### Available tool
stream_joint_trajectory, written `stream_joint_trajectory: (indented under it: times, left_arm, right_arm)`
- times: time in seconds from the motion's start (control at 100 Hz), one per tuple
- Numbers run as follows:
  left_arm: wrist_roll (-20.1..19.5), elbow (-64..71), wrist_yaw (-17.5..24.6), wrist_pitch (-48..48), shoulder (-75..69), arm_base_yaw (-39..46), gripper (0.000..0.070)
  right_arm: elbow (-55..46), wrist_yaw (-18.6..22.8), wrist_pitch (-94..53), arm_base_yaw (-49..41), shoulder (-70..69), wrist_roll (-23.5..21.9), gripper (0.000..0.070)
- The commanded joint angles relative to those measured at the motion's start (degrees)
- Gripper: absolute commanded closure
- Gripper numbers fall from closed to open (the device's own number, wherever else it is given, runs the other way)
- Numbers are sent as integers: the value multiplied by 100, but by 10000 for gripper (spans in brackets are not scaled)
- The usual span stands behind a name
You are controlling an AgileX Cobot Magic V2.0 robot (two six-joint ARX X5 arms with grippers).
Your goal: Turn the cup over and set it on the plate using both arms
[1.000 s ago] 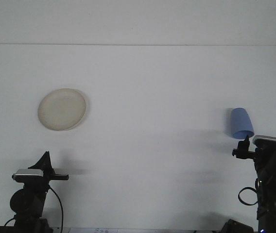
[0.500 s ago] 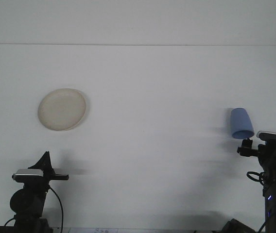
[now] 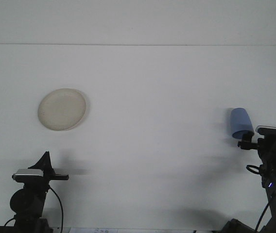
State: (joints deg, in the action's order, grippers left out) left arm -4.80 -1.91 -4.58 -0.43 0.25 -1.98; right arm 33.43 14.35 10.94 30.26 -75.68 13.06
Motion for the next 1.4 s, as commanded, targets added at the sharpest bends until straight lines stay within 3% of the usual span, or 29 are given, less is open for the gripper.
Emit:
stream_joint_trajectory:
  times: [0.0,0.32,0.65,0.77,0.98,1.17,1.3,1.39]
  left_arm:
    - [46,111,-11,59,-7,13,687]
    - [44,111,-9,59,-7,13,687]
    - [44,109,-11,59,-7,13,687]
    - [46,111,-11,59,-7,13,687]
    - [46,111,-9,59,-7,13,687]
    - [46,111,-9,59,-7,13,687]
    - [44,111,-11,59,-7,13,687]
    - [44,111,-11,59,-7,13,687]
  right_arm:
    - [15,76,240,13,-223,28,158]
    - [15,516,1405,-55,-1115,24,183]
    - [15,535,1963,-179,-1482,24,597]
    - [15,538,2179,-181,-1482,9,694]
    - [20,535,2197,-181,-1414,-186,694]
    - [20,481,1674,-181,-741,-866,695]
    - [72,66,728,-304,188,-1567,696]
    - [214,22,-173,-544,885,-1801,696]
